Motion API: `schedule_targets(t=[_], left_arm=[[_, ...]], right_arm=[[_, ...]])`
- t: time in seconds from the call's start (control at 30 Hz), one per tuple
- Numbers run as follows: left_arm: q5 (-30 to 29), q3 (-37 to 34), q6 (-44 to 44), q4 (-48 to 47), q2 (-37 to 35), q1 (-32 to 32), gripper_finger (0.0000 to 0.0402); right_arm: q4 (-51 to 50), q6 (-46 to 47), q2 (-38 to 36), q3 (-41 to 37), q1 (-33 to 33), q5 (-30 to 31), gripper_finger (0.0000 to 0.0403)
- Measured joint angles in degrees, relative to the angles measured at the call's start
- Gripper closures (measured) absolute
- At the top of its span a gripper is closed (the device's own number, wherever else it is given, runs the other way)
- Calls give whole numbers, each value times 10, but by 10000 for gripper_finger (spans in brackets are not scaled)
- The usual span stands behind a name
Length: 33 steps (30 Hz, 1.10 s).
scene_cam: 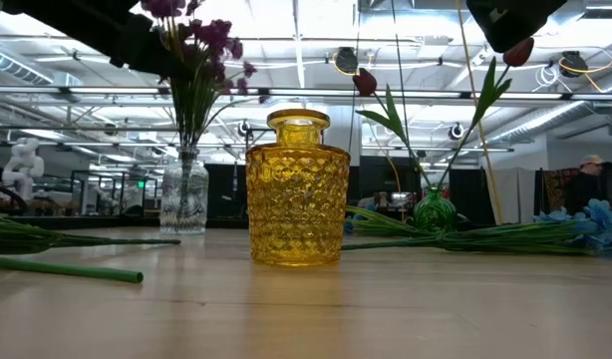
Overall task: Sort flowers into vase by color
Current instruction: Put the bottom violet flowers into the transparent vase
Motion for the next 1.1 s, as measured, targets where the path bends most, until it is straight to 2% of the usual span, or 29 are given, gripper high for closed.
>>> schedule_targets(t=[0.23, 0.43, 0.7, 1.1], left_arm=[[-1, 5, -31, -37, 0, -15, 138], [9, 22, -57, -39, -2, -41, 108], [11, 56, -62, -56, -3, -91, 104], [-42, 99, -79, -84, -3, -156, 103]], right_arm=[[0, 0, 0, 0, 0, 0, 283], [0, 0, 0, 0, 0, 0, 283], [0, 0, 0, 0, 0, 0, 283], [0, 2, 0, 0, 0, -1, 283]])
